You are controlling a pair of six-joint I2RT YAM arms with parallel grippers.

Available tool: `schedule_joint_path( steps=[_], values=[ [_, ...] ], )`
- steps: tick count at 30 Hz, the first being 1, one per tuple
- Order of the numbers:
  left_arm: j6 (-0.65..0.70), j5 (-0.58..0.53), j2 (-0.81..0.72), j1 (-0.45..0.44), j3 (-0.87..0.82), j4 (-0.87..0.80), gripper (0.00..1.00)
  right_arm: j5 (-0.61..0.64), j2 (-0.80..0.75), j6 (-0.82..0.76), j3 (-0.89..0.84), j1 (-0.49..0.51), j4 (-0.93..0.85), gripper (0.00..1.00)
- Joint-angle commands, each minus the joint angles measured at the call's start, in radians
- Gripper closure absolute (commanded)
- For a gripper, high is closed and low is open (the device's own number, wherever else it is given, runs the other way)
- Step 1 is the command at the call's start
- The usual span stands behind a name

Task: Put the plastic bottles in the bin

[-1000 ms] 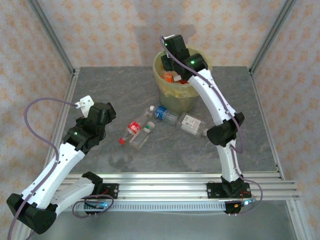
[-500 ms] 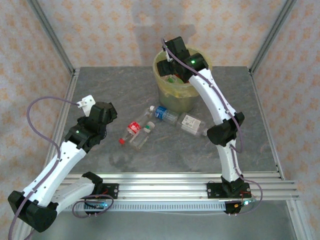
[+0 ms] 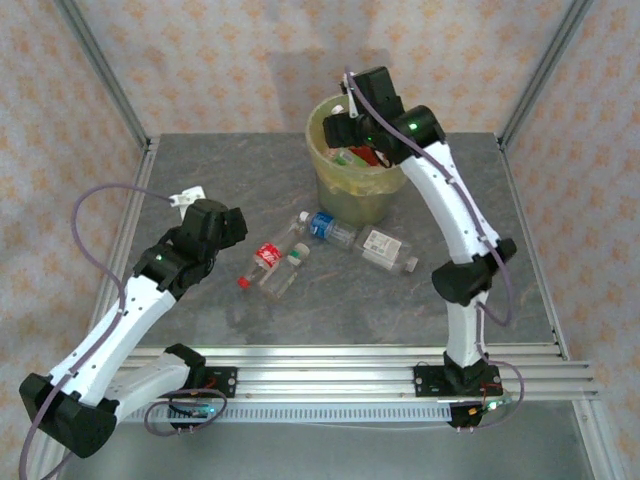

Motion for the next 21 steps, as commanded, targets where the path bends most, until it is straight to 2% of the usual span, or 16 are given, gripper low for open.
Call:
schedule_joint_path(
  steps=[1,3,6,10,13,21],
  values=[
    [0.071,0.096,0.026,-0.008,0.026,-0.017,0.0,0.04,-0.109,0.052,-0.113,-0.004,0.016,0.16],
    [0.085,0.109,0.042,-0.04,0.022,-0.034,0.0,0.051,-0.18,0.073,-0.216,-0.004,0.045,0.12],
    [0.103,0.098,0.075,-0.111,0.024,-0.07,0.0,0.08,-0.303,0.11,-0.396,-0.004,0.105,0.01],
    [0.119,0.103,0.147,-0.194,0.031,-0.102,0.01,0.157,-0.465,0.172,-0.613,-0.004,0.174,0.01],
    [0.133,0.119,0.219,-0.241,0.042,-0.124,0.06,0.211,-0.561,0.213,-0.732,-0.004,0.194,0.01],
    [0.155,0.131,0.437,-0.345,0.104,-0.188,0.1,0.255,-0.68,0.269,-0.878,-0.004,0.213,0.01]
  ],
)
